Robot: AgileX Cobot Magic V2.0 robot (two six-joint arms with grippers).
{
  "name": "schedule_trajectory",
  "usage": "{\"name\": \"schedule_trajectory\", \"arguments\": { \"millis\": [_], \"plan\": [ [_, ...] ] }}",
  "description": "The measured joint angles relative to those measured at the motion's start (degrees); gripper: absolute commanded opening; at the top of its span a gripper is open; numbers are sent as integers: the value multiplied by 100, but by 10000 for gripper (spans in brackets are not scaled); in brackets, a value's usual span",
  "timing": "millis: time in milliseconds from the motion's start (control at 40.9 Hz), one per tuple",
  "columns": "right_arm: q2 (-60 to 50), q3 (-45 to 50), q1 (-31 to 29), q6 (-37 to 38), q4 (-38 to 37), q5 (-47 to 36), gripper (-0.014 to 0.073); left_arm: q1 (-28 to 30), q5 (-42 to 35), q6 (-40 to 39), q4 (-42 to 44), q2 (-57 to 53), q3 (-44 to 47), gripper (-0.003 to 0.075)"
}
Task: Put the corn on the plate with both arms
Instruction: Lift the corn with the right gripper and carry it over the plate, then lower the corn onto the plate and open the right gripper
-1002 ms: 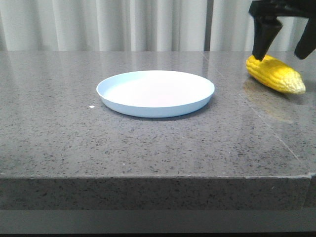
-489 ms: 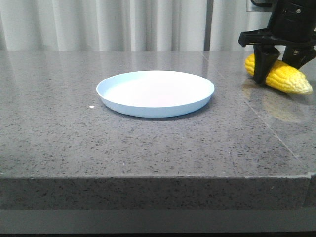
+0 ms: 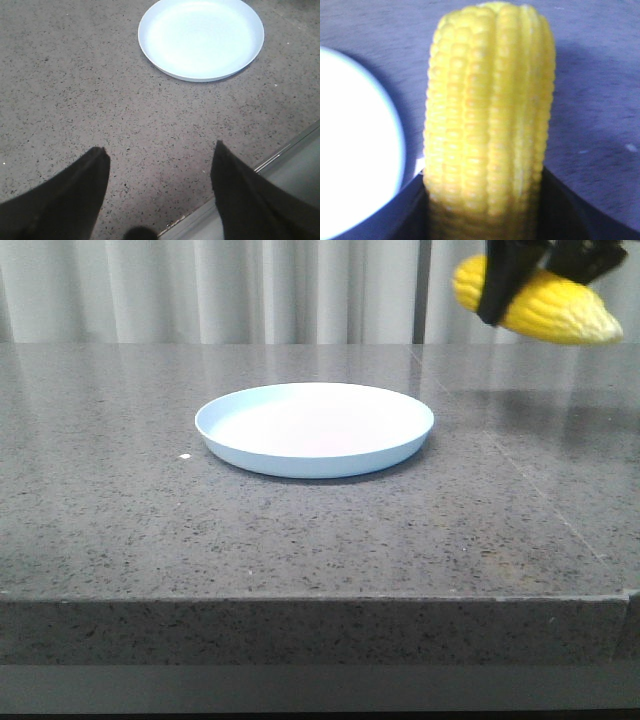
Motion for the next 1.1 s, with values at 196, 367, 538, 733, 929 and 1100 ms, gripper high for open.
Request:
{"name": "schedule_trajectory", "arguments": {
  "millis": [196, 367, 538, 733, 929, 1100],
  "plan": [
    [-4, -254, 953, 78, 24, 240, 280, 0, 0, 0, 0, 0, 0, 440],
    [344, -703, 1549, 509, 95, 226, 280, 0, 0, 0, 0, 0, 0, 440],
    [909, -971, 1626, 1204, 126, 5, 280, 0, 0, 0, 0, 0, 0, 440],
    [1381, -984, 1616, 1623, 114, -412, 288, 0, 0, 0, 0, 0, 0, 440],
    [1612, -994, 1616, 1672, 114, -578, 540, 0, 0, 0, 0, 0, 0, 440],
    [1612, -1005, 1616, 1672, 85, -581, 661, 0, 0, 0, 0, 0, 0, 440]
  ]
}}
